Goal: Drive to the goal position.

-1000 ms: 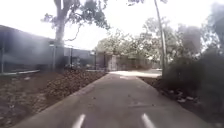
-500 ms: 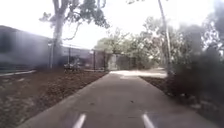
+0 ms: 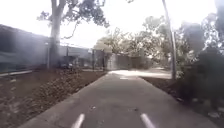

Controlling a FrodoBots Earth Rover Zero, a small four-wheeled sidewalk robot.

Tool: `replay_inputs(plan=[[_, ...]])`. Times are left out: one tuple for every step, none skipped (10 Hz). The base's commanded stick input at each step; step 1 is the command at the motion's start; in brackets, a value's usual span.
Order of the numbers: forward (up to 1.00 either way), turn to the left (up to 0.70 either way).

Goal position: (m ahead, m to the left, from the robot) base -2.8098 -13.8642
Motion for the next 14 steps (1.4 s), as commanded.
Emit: replay_inputs(plan=[[0.70,-0.24],[0.70,0.00],[0.70,0.00],[0.70,0.00],[0.70,0.00],[0.70,0.00],[0.70,-0.24],[0.70,-0.23],[0.70,-0.22],[0.70,0.00],[0.70,0.00],[0.70,0.00],[0.70,0.00],[0.70,0.00]])
